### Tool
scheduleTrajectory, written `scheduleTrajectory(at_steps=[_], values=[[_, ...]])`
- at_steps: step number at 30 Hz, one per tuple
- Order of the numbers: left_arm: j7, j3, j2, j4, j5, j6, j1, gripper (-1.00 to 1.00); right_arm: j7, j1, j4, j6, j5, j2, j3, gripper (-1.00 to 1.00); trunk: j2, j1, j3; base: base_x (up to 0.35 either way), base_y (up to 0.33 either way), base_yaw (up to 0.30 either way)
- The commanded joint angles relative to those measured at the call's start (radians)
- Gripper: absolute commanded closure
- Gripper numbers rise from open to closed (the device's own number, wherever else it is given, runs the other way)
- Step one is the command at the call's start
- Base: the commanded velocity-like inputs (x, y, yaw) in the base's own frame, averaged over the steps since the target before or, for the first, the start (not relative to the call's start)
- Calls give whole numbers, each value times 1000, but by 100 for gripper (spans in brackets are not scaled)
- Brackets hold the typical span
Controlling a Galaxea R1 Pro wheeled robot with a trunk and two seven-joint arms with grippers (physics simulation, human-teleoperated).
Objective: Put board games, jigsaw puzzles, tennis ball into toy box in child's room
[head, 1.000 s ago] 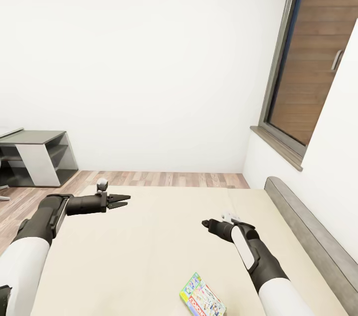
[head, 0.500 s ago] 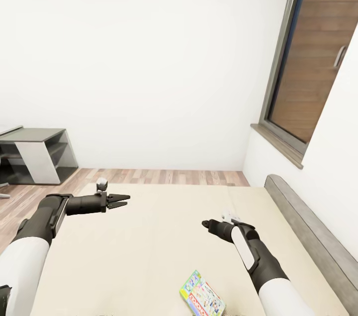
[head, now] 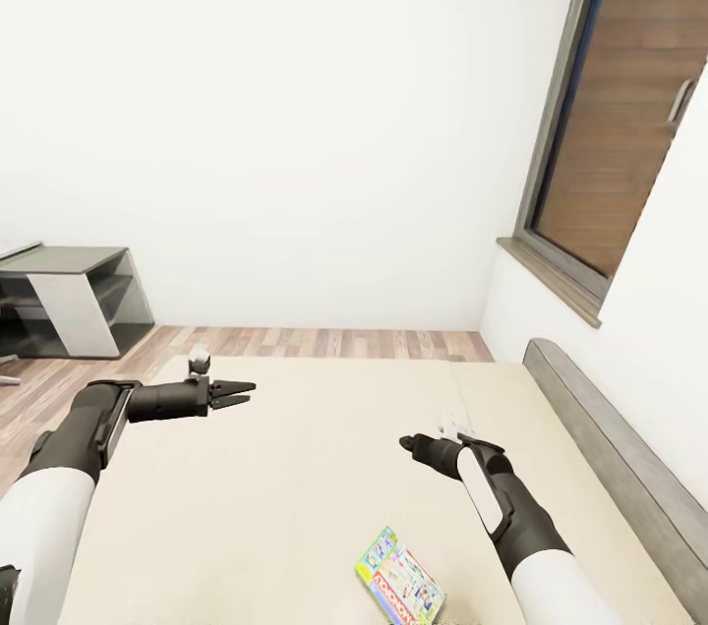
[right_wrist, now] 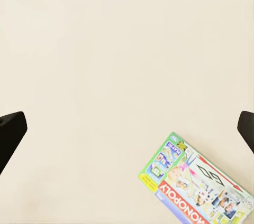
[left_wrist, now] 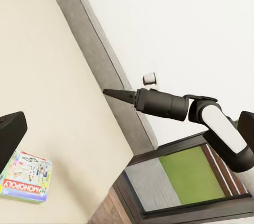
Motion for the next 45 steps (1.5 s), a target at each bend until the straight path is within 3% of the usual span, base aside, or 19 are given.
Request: scheduleTrajectory(at_steps=[1,10,45], values=[[-8,2,0,-17,-9,12,-1,-100,-5,-1,-1,5,-8,1,-2,-100,-2,1,-4,0,0,0],[-8,-3,10,-95,-7,11,2,-100,-5,-1,-1,5,-7,1,0,-100,-2,1,-19,0,0,0],[-8,-5,10,-99,-15,10,2,-100,-5,-8,42,-1,-7,1,4,-100,-2,1,-75,0,0,0]])
